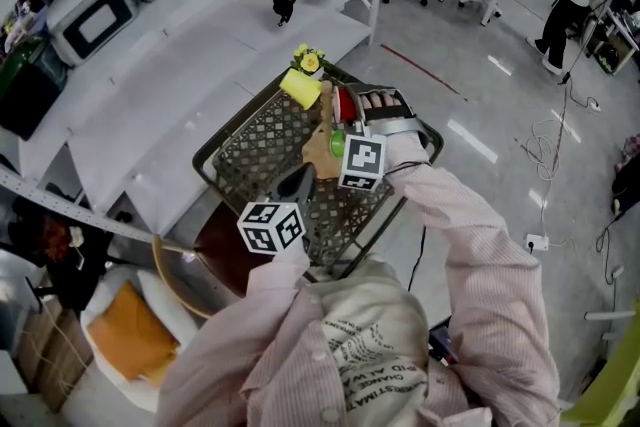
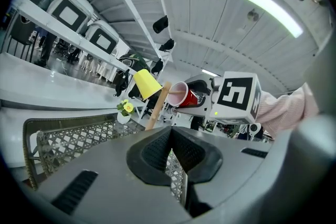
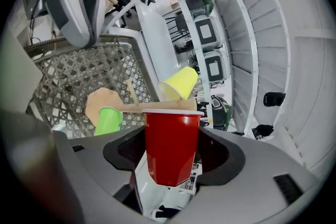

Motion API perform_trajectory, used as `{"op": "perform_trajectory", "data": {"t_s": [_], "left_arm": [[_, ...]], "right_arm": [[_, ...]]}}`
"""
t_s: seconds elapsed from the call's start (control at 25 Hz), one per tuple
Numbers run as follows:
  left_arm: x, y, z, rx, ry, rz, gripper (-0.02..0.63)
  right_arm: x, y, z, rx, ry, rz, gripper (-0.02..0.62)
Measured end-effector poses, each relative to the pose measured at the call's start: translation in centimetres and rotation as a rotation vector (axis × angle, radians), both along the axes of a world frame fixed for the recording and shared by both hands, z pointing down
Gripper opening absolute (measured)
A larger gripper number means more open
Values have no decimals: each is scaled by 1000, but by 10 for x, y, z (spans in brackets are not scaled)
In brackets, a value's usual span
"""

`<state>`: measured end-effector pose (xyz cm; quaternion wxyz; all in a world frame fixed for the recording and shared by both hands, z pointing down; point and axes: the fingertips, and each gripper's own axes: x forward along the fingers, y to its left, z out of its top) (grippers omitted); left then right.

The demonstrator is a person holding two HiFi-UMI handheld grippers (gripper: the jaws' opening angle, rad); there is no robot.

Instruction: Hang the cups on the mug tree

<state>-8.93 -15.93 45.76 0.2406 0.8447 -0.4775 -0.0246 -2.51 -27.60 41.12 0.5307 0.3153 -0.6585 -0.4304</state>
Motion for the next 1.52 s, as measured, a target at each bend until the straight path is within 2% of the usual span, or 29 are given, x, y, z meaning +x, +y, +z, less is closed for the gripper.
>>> {"op": "perform_trajectory", "data": {"t_s": [0.44,1.08,1.28,1.52], "left_arm": [[-3,0,3,-3,3,-5,-2],[-5,-3,4,-7,3,4,-2],[-3,-3,5,-5,2,12,-2],[3,-2,1,4,-6,21,-2]], "right_arm": [[-5,6,14,-37,59,-31,295],[-6,10,16,-99,26,-29,319],[-10,15,8,-106,-39,-31,325],[-12,27,-3,-145,-202,-20,325]]}}
